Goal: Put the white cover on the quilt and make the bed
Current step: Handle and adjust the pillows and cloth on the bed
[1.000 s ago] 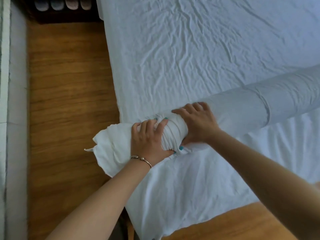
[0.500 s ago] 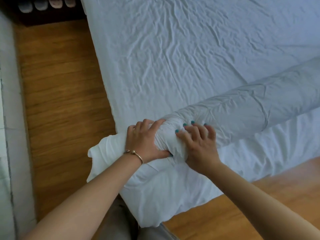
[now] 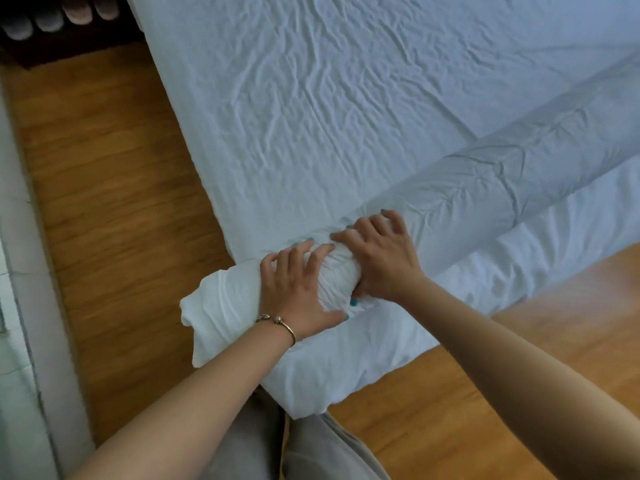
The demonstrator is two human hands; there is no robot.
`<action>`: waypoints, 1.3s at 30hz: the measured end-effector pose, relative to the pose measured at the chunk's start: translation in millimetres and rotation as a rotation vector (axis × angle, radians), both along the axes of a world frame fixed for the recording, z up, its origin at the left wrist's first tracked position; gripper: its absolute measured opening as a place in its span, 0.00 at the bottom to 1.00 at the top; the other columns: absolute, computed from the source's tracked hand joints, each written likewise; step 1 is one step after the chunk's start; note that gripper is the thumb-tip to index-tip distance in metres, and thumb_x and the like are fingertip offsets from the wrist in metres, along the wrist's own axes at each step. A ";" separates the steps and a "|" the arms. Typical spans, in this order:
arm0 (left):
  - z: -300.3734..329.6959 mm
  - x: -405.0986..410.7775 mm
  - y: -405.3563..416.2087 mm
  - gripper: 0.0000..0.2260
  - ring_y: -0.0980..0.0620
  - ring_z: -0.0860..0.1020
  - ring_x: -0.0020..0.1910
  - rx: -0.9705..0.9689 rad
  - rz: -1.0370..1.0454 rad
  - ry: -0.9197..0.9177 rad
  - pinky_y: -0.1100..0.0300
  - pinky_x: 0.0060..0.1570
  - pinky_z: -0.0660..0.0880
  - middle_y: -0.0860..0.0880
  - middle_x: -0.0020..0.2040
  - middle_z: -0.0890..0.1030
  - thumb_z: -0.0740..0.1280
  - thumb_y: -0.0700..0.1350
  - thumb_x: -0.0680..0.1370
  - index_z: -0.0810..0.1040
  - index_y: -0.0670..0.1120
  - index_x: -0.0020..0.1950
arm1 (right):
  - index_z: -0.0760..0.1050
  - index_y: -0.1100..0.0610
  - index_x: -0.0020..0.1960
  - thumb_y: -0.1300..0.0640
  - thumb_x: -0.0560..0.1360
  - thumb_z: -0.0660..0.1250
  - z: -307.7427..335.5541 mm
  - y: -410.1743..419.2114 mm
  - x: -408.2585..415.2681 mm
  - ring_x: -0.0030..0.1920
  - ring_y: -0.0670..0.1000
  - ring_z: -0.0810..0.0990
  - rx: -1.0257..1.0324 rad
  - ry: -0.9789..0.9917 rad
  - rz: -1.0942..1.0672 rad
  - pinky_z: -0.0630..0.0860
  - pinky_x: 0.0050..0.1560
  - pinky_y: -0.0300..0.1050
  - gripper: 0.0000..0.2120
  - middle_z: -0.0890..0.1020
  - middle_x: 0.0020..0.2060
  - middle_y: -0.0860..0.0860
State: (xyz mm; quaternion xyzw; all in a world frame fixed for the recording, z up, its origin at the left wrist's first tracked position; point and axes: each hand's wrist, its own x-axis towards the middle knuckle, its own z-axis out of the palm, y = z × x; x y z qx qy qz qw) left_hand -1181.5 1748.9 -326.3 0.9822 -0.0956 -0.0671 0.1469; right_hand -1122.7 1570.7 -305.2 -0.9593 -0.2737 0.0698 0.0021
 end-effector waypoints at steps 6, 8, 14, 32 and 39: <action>18.3 40.8 26.3 0.54 0.48 0.57 0.74 -0.092 -0.162 0.522 0.46 0.71 0.60 0.54 0.76 0.56 0.68 0.76 0.54 0.43 0.69 0.74 | 0.73 0.50 0.58 0.42 0.55 0.76 -21.4 -22.2 -44.2 0.51 0.57 0.75 0.160 -0.222 -0.060 0.64 0.63 0.56 0.34 0.79 0.48 0.52; 10.1 25.1 17.7 0.52 0.47 0.63 0.72 -0.078 -0.188 0.480 0.48 0.68 0.66 0.54 0.75 0.58 0.70 0.74 0.56 0.44 0.70 0.73 | 0.72 0.50 0.58 0.51 0.64 0.74 -29.0 -21.1 -62.3 0.56 0.57 0.75 0.217 -0.335 -0.115 0.66 0.65 0.58 0.24 0.81 0.50 0.52; 3.5 2.6 10.1 0.50 0.48 0.66 0.66 -0.089 -0.117 0.336 0.50 0.61 0.69 0.53 0.71 0.62 0.69 0.74 0.57 0.50 0.66 0.74 | 0.68 0.45 0.69 0.61 0.62 0.66 3.8 -11.4 -85.8 0.76 0.58 0.57 0.188 0.048 -0.344 0.49 0.72 0.68 0.36 0.66 0.73 0.53; 35.3 139.4 -26.9 0.24 0.56 0.40 0.77 0.054 -1.458 0.123 0.52 0.75 0.41 0.55 0.79 0.41 0.47 0.54 0.82 0.46 0.57 0.79 | 0.73 0.37 0.62 0.30 0.66 0.66 -6.1 73.0 -110.9 0.79 0.48 0.42 0.657 -0.077 -1.206 0.37 0.75 0.60 0.27 0.49 0.79 0.46; 38.9 181.6 -105.9 0.32 0.52 0.49 0.78 0.177 -1.992 -0.169 0.43 0.75 0.45 0.51 0.80 0.51 0.47 0.71 0.77 0.52 0.60 0.78 | 0.75 0.32 0.60 0.36 0.65 0.74 -6.9 83.4 -125.3 0.79 0.48 0.49 1.001 -0.220 -1.419 0.56 0.76 0.57 0.24 0.55 0.77 0.42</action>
